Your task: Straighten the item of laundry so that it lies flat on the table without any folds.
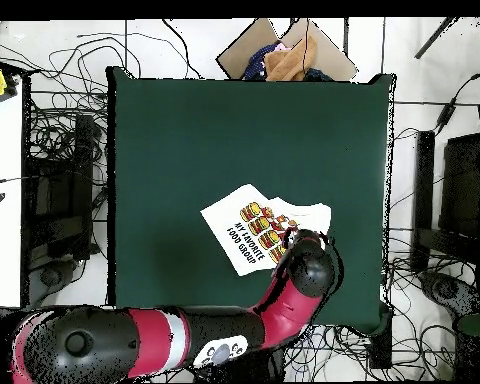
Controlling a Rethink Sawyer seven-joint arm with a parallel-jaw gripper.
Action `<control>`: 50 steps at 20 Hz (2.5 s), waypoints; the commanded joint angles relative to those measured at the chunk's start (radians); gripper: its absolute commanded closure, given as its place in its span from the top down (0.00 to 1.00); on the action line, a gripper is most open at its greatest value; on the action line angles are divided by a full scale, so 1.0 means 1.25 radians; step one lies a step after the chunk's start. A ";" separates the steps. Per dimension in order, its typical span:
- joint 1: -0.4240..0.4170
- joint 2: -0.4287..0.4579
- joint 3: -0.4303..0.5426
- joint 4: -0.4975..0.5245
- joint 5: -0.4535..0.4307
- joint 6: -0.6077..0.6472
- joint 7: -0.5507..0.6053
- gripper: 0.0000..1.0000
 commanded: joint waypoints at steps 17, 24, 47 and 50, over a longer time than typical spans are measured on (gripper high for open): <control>0.003 0.021 0.139 -0.003 -0.095 0.016 0.106 1.00; 0.034 0.074 0.164 -0.028 -0.018 0.019 0.066 1.00; 0.021 0.144 0.228 -0.097 -0.029 0.033 0.117 0.00; 0.031 0.136 0.216 -0.089 -0.029 0.004 0.150 0.00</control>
